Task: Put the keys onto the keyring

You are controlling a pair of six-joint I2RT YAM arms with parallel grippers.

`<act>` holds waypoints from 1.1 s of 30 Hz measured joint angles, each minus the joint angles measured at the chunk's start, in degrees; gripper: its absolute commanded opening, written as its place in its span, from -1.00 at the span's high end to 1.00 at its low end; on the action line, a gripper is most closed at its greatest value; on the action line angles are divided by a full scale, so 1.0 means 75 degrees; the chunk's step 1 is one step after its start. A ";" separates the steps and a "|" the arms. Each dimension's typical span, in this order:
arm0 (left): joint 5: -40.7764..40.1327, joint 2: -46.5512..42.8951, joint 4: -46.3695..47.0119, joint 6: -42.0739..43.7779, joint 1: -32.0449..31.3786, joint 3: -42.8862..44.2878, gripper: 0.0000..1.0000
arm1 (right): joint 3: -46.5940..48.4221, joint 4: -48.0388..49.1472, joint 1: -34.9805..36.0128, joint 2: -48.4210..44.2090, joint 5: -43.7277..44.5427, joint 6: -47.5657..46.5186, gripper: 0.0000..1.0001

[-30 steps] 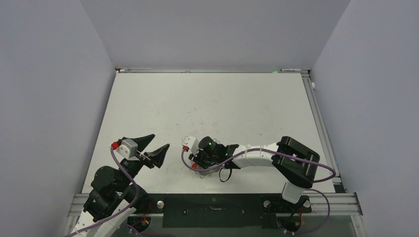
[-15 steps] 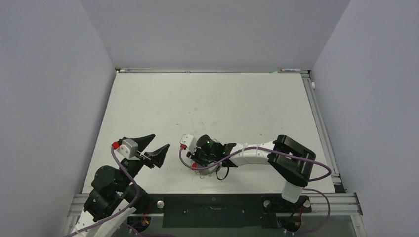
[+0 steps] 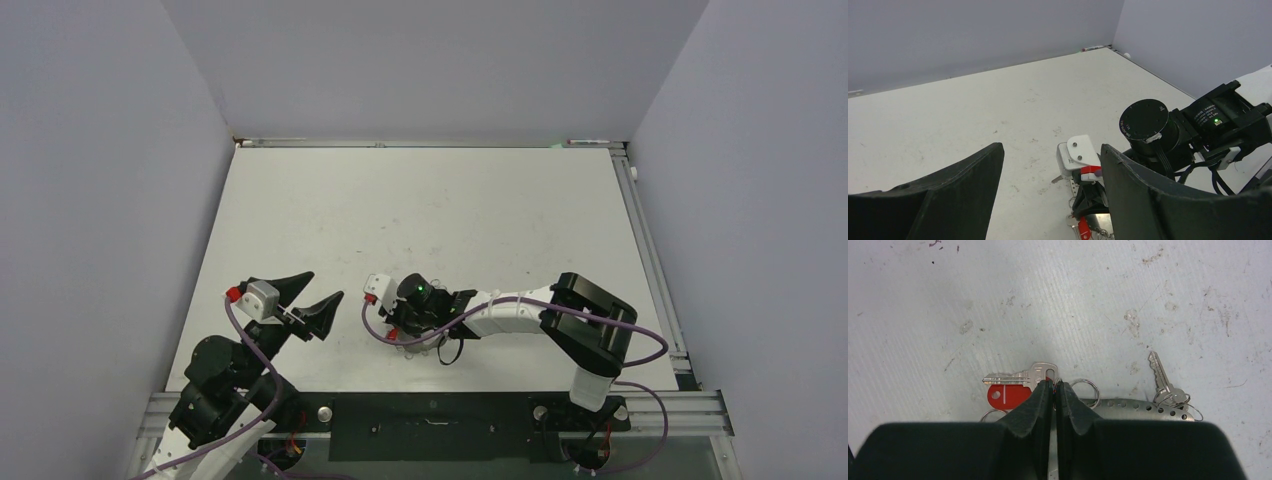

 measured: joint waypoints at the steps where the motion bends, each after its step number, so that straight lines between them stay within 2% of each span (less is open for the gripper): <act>1: 0.0000 0.0003 0.0000 0.0000 0.0006 0.0000 -0.36 | 0.0000 0.0000 0.0000 0.0000 -0.0006 -0.0003 0.90; 7: 0.0044 0.0012 0.0000 0.0000 0.0032 0.0000 -0.36 | -0.0221 -0.0050 0.0000 -0.0358 -0.0268 -0.0058 0.90; 13: 0.0595 0.0012 0.0032 -0.0006 0.0032 0.0000 -0.36 | -0.0667 -0.0154 -0.0003 -0.1833 -0.0868 -0.0192 0.90; 17: 0.1486 0.0012 0.0239 -0.0067 0.0032 -0.0006 -0.30 | -0.0787 -0.0178 -0.0041 -0.2777 -0.1440 -0.0233 0.90; 27: 0.4523 0.0256 0.1635 -0.0755 0.0032 -0.0312 -0.20 | -0.1070 -0.0428 -0.0321 -0.4727 -0.3194 -0.0184 0.90; 31: 0.5167 0.0612 0.2031 -0.1026 0.0032 -0.0341 0.12 | -0.1090 -0.0391 -0.0379 -0.5324 -0.3800 -0.0041 0.90; 33: 0.5482 0.0895 0.2291 -0.1157 0.0032 -0.0370 0.20 | -0.1099 -0.0312 -0.0388 -0.5520 -0.4086 0.0061 0.90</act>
